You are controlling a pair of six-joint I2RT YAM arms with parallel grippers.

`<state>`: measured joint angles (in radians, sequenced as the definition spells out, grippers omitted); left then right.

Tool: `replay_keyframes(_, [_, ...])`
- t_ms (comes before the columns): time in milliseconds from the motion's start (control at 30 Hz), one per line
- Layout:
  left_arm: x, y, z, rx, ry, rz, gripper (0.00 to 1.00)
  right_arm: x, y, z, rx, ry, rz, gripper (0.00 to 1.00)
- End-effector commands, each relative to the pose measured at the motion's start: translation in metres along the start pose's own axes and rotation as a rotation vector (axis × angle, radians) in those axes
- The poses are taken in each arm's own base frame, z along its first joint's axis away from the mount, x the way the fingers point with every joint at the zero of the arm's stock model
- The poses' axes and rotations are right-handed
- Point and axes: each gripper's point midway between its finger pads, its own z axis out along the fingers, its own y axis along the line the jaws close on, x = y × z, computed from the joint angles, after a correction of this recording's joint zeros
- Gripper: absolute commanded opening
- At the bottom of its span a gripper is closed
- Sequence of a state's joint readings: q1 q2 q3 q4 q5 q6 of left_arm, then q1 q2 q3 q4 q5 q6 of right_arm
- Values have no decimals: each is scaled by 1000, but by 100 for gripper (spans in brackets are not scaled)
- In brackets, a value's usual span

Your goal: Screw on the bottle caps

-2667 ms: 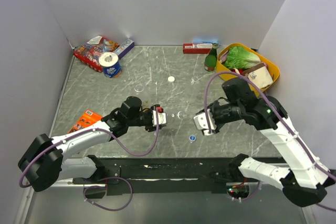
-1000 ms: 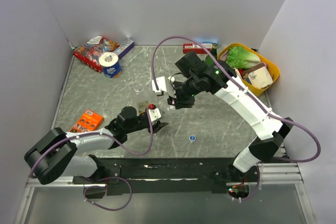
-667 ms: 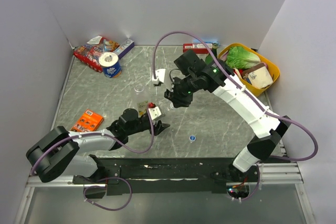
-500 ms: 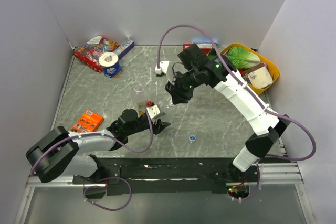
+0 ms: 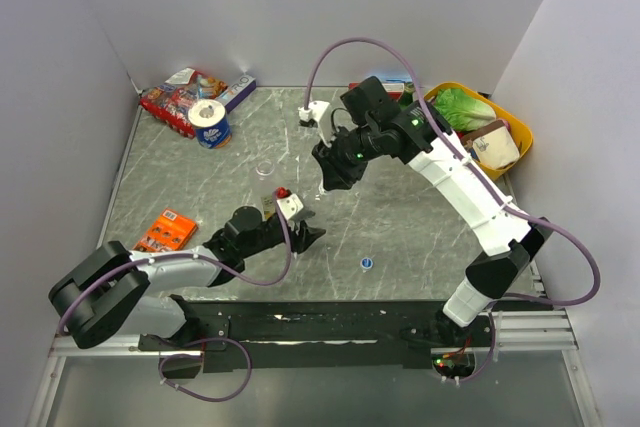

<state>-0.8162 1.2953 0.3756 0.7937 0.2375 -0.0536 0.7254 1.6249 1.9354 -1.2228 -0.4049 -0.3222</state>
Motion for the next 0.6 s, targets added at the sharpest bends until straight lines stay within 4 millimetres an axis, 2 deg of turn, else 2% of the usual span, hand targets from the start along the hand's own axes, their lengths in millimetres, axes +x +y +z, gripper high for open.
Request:
replay_keyframes(0, [-120, 17, 13, -79, -353, -63, 1, 15, 17, -5, -12, 74, 158, 0])
replay_keyframes(233, [-134, 18, 21, -79, -362, -123, 1, 2, -5, -15, 128, 22, 209, 0])
replay_keyframes(367, [-141, 15, 23, -62, -369, -157, 1, 1, -4, -20, 135, 2, 200, 0])
replay_keyframes(567, [-136, 13, 21, -52, -355, -201, 1, 1, 1, -26, 127, -30, 184, 0])
